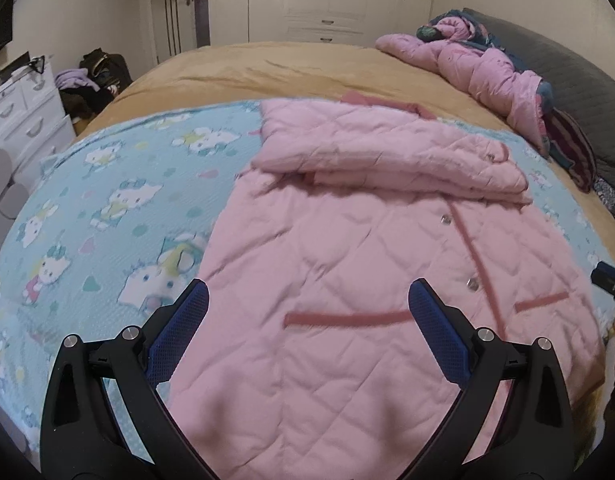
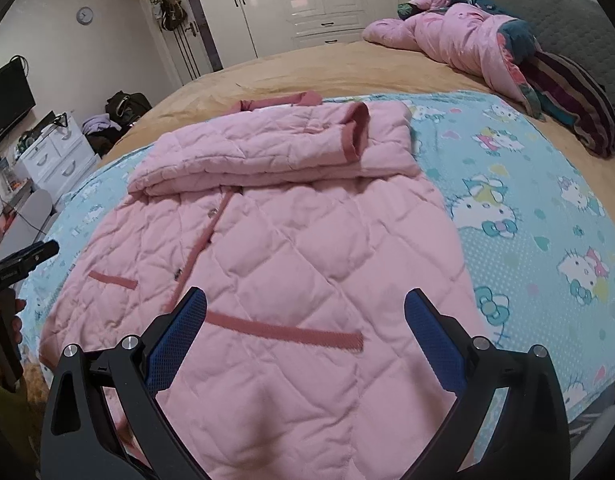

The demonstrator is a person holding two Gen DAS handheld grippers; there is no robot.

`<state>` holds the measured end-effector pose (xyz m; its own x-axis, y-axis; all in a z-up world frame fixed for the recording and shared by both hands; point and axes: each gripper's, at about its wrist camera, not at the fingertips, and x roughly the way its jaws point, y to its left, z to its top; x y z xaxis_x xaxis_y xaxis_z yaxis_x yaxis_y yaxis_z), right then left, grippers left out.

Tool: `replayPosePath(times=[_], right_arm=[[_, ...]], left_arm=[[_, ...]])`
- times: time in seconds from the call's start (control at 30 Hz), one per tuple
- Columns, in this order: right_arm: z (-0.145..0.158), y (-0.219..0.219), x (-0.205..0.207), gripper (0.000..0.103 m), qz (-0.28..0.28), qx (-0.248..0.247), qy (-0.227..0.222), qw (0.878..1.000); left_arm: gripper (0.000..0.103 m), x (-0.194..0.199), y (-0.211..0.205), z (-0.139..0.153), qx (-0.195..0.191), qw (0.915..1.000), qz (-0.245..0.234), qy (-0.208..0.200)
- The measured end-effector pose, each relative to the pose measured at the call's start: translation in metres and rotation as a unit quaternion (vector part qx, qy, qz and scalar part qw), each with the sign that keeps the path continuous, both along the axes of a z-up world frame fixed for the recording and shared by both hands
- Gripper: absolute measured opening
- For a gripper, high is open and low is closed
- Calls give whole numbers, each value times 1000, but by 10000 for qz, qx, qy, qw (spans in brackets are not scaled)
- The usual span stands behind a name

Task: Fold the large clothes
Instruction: 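Grasp the ribbed hem with the left tool while the right tool grasps it too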

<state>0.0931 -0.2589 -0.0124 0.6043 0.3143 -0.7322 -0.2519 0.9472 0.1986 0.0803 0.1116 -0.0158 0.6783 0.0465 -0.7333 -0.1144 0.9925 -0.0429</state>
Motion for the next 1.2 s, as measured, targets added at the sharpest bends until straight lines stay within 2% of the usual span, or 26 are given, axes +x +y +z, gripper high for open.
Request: replayPosePath(times=[0.1, 0.3, 0.4, 0.57, 0.67, 0.9, 0.97, 1.0, 1.07, 1.13, 1.2], right_arm=[[-5, -4, -3, 99, -22, -16, 64, 10000], [-13, -10, -9, 99, -13, -23, 174, 9998], [-17, -13, -14, 99, 30, 11, 221, 9998], [-21, -18, -20, 99, 40, -16, 291, 9996], [-23, -23, -25, 99, 36, -47, 324, 9995], [-29, -37, -40, 99, 68, -96, 483, 9988], [-31, -42, -46, 99, 58, -83, 564, 9984], [-31, -44, -48, 99, 79, -98, 587, 9982], [-33, -48, -57, 99, 132, -204, 658, 9975], [-34, -52, -65, 99, 177, -241, 730, 9969], [-37, -55, -73, 99, 205, -263, 847, 9958]], left_arm=[[94, -11, 9, -12, 77, 9999, 40, 108], [94, -31, 35, -32, -6, 9985, 364, 408], [94, -40, 49, -44, -287, 9970, 424, 586], [94, -54, 60, -61, -452, 9943, 450, 856], [94, -63, 62, -71, -691, 9917, 373, 1018], [93, -81, 64, -89, -1001, 9885, 438, 1048], [83, -86, 63, -88, -1135, 9878, 416, 978], [71, -87, 62, -86, -1189, 9877, 383, 940], [58, -90, 55, -83, -1142, 9890, 313, 889], [35, -92, 49, -79, -1118, 9901, 240, 817], [24, -93, 45, -73, -1063, 9915, 165, 735]])
